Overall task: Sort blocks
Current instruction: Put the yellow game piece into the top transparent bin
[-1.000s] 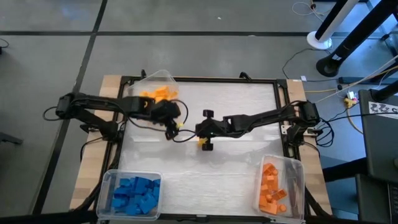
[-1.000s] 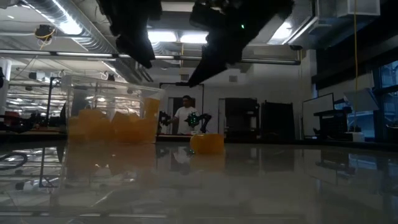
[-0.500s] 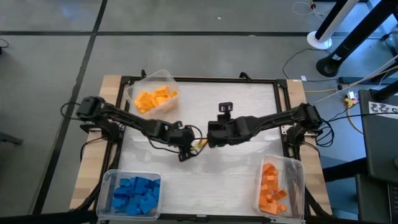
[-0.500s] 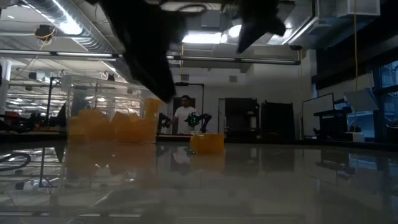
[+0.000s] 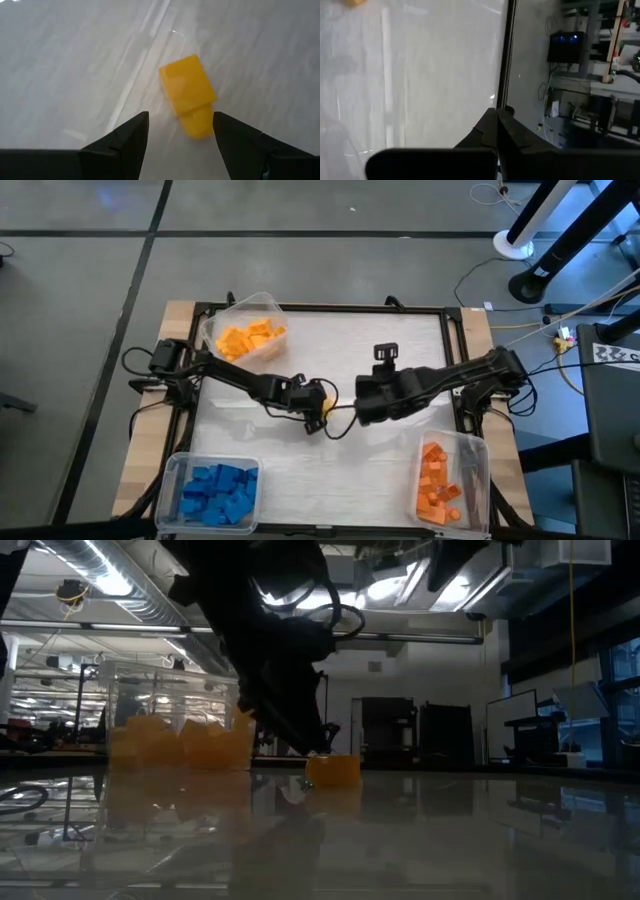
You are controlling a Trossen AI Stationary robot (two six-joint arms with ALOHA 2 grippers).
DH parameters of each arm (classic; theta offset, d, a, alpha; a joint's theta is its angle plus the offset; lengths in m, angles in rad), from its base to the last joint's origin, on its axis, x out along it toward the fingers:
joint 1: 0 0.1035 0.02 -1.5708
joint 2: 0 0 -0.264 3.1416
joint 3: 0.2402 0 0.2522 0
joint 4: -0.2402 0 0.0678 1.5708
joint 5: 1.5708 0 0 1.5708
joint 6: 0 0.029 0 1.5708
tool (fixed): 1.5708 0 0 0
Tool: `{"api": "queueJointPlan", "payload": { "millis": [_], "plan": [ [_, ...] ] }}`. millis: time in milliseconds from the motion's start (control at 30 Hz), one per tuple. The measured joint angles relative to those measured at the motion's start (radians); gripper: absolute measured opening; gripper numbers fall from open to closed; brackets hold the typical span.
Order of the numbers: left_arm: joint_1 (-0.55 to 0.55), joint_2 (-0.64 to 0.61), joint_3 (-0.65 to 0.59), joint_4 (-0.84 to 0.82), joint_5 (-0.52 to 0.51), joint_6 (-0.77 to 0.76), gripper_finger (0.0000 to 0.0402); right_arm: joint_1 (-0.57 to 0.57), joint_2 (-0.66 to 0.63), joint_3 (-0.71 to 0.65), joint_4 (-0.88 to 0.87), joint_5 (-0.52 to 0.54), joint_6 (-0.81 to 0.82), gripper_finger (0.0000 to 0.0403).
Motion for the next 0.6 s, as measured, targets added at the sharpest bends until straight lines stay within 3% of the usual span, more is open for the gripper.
{"api": "queueJointPlan", "payload": {
  "millis": [300,600],
  "plan": [
    [0.001,0.048,-0.001,0.082,0.0,-0.019,0.021,-0.001,-0.231,-0.002,-0.001,-0.01,-0.044,0.0001],
    [0.022,0.155,0.0,0.269,-0.005,0.008,0.021,-0.001,-0.412,-0.061,0.001,-0.009,0.009,0.0001]
  ]
}}
